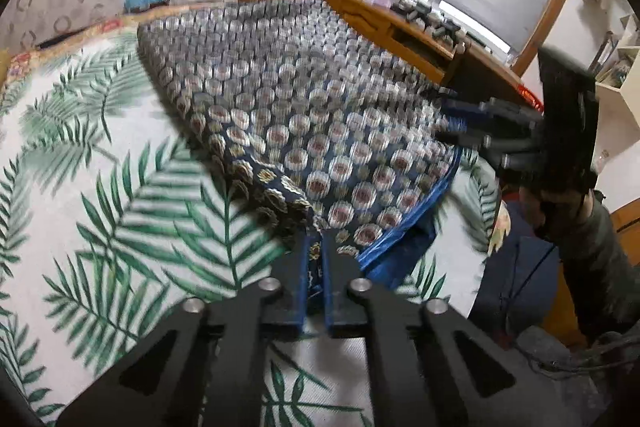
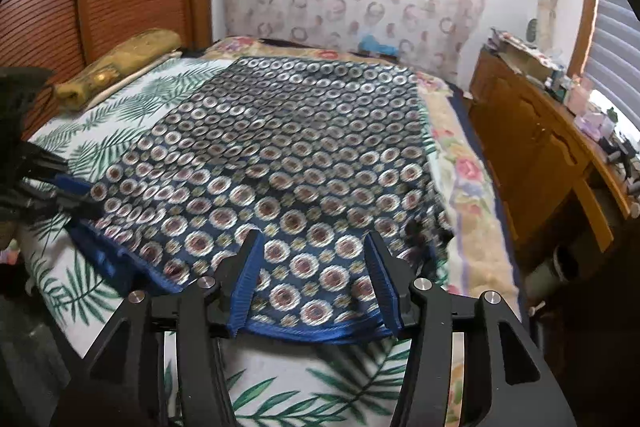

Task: Fold small clothes

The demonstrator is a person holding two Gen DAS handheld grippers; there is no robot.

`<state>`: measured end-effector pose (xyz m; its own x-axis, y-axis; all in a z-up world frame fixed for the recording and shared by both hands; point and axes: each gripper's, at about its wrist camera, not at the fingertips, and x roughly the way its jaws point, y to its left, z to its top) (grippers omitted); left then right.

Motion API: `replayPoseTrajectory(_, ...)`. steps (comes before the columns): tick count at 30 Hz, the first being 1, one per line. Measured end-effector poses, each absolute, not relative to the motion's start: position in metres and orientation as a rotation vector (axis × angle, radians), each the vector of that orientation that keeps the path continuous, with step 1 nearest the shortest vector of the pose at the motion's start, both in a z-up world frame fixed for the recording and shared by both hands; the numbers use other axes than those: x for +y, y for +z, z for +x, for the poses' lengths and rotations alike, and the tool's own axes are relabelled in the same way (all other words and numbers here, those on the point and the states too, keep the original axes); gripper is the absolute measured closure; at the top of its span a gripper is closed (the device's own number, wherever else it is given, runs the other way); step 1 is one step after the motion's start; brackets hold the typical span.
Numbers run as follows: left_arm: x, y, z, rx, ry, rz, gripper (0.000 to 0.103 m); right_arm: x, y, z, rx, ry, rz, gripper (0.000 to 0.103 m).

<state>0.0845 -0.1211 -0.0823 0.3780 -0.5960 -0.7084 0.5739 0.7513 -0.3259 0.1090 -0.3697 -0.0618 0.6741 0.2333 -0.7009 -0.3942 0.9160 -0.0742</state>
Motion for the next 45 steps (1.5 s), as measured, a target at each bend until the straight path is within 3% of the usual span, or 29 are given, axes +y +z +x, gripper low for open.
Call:
replayPoseTrajectory(10, -0.13, -0.015, 0.105, 0.719, -0.729, -0.025, 0.103, -0.353, -0.069, 0.086, 0.783, 0.444, -0.285, 0.042)
replayPoseTrajectory(26, -0.12, -0.005, 0.12, 0.664, -0.65, -0.047, 0.103, -0.357, -0.079, 0.119, 0.763, 0.389, -0.373, 0.041)
replayPoseTrajectory(29, -0.116, -0.004, 0.121, 0.657, -0.642, -0.055, 0.103, -0.365, -0.075, 0.124, 0.753, 0.374, -0.371, 0.047)
replayPoseTrajectory(32, -0.113, -0.005, 0.122, 0.657, -0.637, -0.06, 0.103, -0.369, -0.074, 0.127, 0.742, 0.346, -0.403, 0.064)
replayPoseTrajectory(34, -0.113, -0.005, 0.124, 0.661, -0.635, -0.061, 0.103, -0.371, -0.074, 0.128, 0.73, 0.331, -0.415, 0.084)
replayPoseTrajectory(36, -0.113, -0.004, 0.129, 0.664, -0.625, -0.056, 0.103, -0.375, -0.069, 0.131, 0.709, 0.305, -0.4, 0.094)
replayPoseTrajectory(45, -0.106, 0.001, 0.187, 0.668, -0.55, -0.036, 0.103, -0.378, -0.015, 0.187, 0.589, 0.3, -0.318, 0.1)
